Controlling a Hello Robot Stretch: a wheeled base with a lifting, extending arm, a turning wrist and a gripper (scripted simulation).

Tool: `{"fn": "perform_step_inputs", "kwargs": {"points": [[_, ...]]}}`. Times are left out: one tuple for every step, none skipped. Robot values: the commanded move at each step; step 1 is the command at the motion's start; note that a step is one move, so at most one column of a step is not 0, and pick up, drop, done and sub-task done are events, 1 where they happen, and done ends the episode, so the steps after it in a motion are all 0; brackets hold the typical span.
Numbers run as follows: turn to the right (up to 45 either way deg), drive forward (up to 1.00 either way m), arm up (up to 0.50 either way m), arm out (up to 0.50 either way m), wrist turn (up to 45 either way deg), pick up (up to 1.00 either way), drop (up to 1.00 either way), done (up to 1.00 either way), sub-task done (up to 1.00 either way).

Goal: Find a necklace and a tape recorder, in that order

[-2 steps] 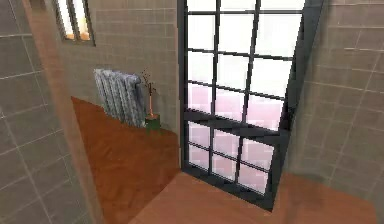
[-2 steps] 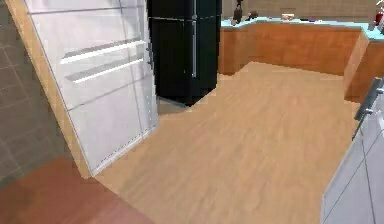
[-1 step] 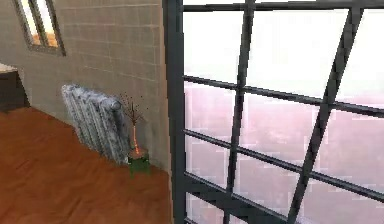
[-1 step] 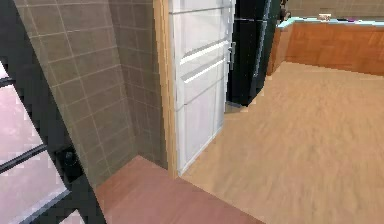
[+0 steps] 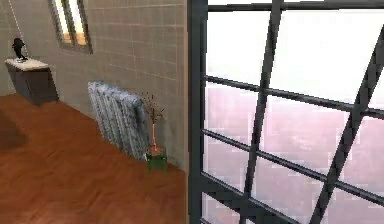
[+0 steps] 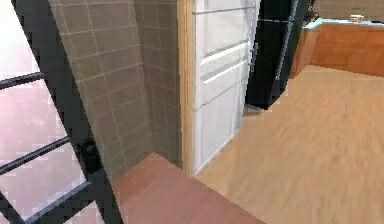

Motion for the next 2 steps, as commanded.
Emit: {"fn": "perform_step_inputs", "kwargs": {"points": [[0.0, 0.45, 0.00, 0.00, 0.0, 0.00, 0.00, 0.00, 0.00], [-45.0, 0.00, 0.00, 0.00, 0.0, 0.00, 0.00, 0.00, 0.00]]}}
